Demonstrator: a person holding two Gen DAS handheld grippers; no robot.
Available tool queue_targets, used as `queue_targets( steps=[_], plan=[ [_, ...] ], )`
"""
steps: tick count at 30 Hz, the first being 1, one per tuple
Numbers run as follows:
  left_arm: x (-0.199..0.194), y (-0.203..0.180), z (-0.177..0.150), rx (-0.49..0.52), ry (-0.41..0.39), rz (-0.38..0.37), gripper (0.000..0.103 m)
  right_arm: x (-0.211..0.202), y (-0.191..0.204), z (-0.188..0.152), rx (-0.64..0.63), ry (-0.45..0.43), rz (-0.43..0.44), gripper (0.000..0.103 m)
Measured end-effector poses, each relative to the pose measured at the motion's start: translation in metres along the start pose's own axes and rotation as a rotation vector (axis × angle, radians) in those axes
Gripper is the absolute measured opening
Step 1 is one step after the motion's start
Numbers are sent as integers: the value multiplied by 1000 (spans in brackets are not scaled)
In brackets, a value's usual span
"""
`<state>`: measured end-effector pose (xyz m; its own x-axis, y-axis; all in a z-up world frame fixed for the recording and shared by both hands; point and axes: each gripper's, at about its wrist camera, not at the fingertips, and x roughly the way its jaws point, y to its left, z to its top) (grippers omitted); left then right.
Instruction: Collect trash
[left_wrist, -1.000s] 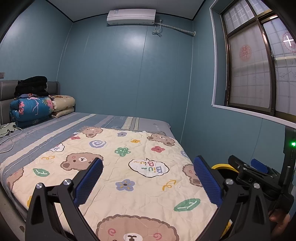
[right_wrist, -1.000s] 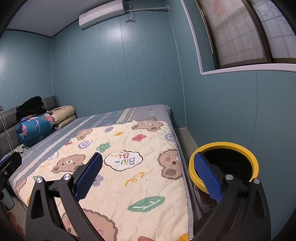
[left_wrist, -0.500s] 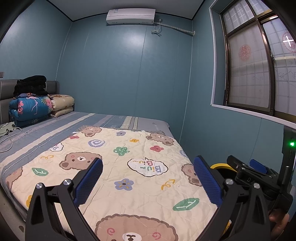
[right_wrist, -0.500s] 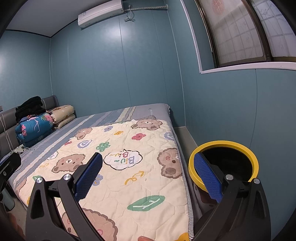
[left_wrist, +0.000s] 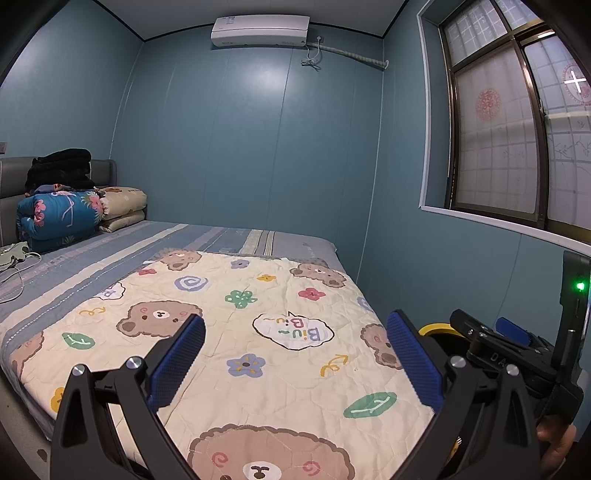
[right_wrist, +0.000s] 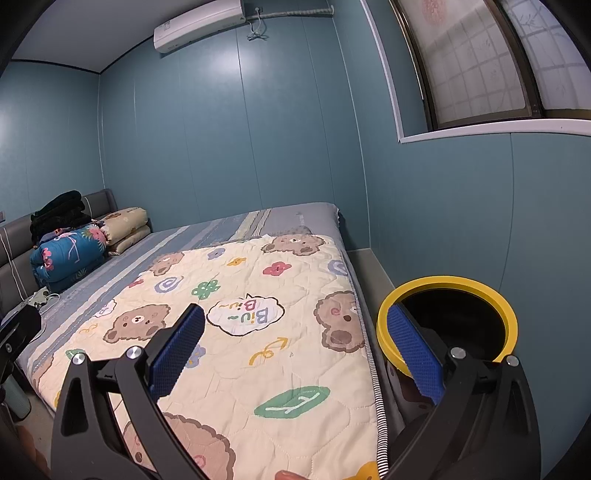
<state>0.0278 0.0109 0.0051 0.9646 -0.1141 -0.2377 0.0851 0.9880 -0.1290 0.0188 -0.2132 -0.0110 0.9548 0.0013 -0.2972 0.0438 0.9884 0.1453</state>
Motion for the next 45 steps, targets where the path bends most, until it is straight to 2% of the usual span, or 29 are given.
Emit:
queue_targets(
  steps=[45],
  plan=[
    [3, 2, -1, -1, 12, -22, 95, 3, 0, -4, 4, 11, -2, 95]
  ],
)
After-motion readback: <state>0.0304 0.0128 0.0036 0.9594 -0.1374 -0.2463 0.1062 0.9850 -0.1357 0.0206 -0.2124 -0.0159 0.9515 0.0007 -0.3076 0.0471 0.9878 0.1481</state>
